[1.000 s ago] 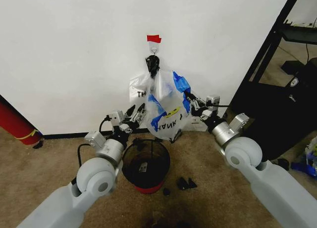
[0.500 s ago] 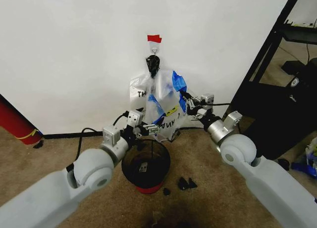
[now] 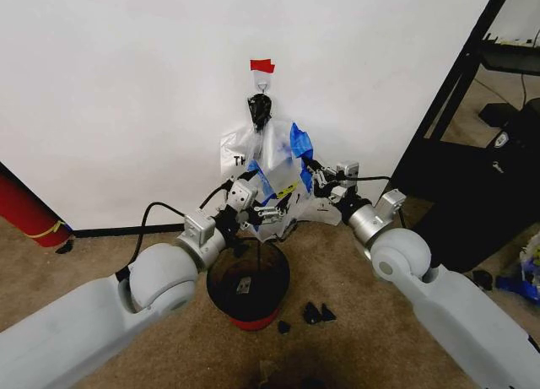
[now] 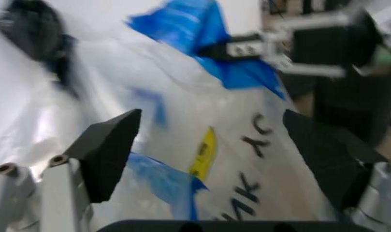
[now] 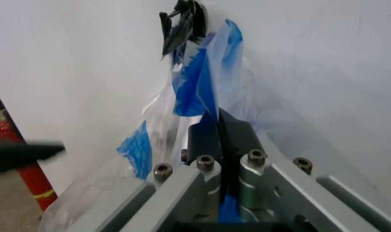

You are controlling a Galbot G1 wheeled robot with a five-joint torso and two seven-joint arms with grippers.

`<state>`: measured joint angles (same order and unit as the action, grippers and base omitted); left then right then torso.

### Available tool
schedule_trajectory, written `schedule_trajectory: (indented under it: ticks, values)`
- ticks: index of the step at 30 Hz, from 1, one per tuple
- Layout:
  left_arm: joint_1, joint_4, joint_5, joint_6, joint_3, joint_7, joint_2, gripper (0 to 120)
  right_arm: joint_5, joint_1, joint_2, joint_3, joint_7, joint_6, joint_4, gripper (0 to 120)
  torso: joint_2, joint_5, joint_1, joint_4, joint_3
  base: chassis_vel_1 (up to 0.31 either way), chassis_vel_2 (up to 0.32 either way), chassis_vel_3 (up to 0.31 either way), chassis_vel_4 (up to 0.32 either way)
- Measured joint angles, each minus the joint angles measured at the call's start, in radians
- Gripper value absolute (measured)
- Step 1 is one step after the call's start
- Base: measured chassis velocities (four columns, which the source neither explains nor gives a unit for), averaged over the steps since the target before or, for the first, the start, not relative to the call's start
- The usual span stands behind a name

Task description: Pick up the garbage bag from the wall and place it over the trash bin.

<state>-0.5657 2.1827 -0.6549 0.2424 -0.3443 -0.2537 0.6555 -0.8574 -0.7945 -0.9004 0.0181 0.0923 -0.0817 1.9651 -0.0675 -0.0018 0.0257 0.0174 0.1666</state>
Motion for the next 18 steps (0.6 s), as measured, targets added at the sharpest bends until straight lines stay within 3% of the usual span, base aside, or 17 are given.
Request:
schedule_trajectory:
  ticks: [4,9,13,18]
  values:
    - [0.058,-0.011,-0.111,0.058,-0.050,-0.014,0.006,79,-0.005,-0.008,0.000,0.006,0.003,0.003,0.009,0,0.000,0.0000,0.000,0.0000,0.000,0.000,0.000,0.000,0.000]
    - [0.155,-0.071,-0.209,0.101,-0.100,-0.034,0.033,60,-0.011,-0.012,0.005,0.015,0.012,0.004,0.019,0,0.000,0.0000,0.000,0.0003,0.000,0.000,0.000,0.000,0.000]
    - [0.169,-0.087,-0.229,0.111,-0.108,-0.034,0.031,51,-0.016,-0.009,0.006,0.020,0.016,0.004,0.020,0,0.000,0.0000,0.000,0.0001,0.000,0.000,0.000,0.000,0.000]
    - [0.155,-0.096,-0.219,0.116,-0.108,-0.025,0.013,50,-0.020,-0.007,0.012,0.020,0.016,0.004,0.023,0,0.000,-0.0002,0.000,0.0000,0.000,0.000,0.000,0.000,0.000]
